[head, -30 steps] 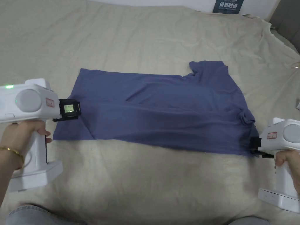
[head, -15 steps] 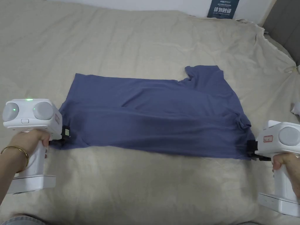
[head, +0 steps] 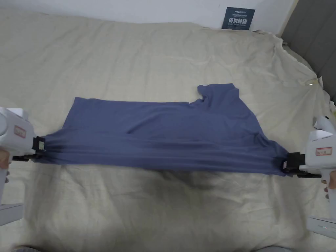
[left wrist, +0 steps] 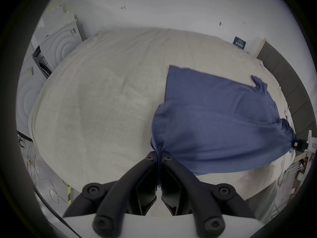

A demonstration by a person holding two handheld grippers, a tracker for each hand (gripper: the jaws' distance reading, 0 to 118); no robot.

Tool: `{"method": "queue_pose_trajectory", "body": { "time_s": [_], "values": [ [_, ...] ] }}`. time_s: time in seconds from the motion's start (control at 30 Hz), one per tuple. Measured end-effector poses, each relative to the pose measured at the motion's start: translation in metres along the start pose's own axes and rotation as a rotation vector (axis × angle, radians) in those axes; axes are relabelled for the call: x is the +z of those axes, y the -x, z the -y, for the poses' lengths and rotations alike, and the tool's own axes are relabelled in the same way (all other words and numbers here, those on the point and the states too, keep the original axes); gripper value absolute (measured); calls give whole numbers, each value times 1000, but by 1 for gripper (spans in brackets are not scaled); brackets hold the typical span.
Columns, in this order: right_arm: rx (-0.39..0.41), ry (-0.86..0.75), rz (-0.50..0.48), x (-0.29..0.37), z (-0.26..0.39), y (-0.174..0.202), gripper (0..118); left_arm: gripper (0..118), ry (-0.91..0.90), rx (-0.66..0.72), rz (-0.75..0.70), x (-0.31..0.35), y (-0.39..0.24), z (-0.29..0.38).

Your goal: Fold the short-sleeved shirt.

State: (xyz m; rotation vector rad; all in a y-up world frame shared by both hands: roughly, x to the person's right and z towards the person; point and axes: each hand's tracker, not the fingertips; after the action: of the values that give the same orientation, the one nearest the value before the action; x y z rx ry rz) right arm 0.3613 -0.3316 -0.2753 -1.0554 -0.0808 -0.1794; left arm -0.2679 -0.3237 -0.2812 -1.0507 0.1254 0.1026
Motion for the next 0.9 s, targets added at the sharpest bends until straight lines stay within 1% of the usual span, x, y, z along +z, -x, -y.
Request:
{"method": "queue_pose_trajectory", "body": {
  "time_s": [0.1, 0.23, 0.27, 0.37, 0.43, 0.47, 0.5, 0.53, 0.57, 0.6, 0.63, 0.67, 0.73, 0.77, 0.8, 0.83, 0.9],
  "values": [
    [3, -5, -56, 23, 25, -2, 9, 0, -6, 31, 27, 11, 19, 25],
    [18, 27, -68, 30, 70, 1, 9, 0, 25, 36, 9, 6, 30, 75],
    [46, 50, -71, 27, 81, 2, 9, 0, 50, 30, 0, 1, 32, 86],
    [32, 85, -27, 11, 103, 5, 9, 0, 93, 27, -5, -16, 30, 113],
    [14, 92, -4, -3, 110, 3, 9, 1, 91, 55, -12, -22, 29, 124],
    [7, 94, -3, -7, 112, 2, 9, 9, 82, 62, -22, -21, 25, 127],
    [1, 94, -4, -7, 113, 3, 11, 25, 78, 62, -55, -21, 24, 128],
    [0, 90, 3, -6, 113, 4, 20, 45, 79, 37, -92, -19, 25, 127],
    [18, 96, 18, -5, 111, 2, 39, 69, 74, 15, -123, -17, 28, 126],
    [59, 86, 67, 1, 108, 1, 71, 95, 54, 12, -138, -9, 31, 124],
    [95, 60, 102, 9, 104, 1, 90, 110, 12, 24, -161, 0, 35, 118],
    [113, 29, 127, 18, 99, 0, 100, 117, -31, 36, -162, 10, 39, 112],
    [121, -106, 164, 45, 79, -1, 100, 117, -105, 67, -111, 37, 46, 90],
    [114, -149, 165, 55, 72, 0, 100, 117, -127, 73, -93, 45, 45, 82],
    [91, -218, 163, 69, 62, 5, 101, 117, -171, 64, -70, 55, 42, 73],
    [76, -278, 152, 81, 56, 9, 101, 117, -228, 55, -57, 65, 37, 65],
    [64, -411, 99, 102, 47, 21, 101, 117, -342, 48, -55, 84, 20, 55]
  ]
}}
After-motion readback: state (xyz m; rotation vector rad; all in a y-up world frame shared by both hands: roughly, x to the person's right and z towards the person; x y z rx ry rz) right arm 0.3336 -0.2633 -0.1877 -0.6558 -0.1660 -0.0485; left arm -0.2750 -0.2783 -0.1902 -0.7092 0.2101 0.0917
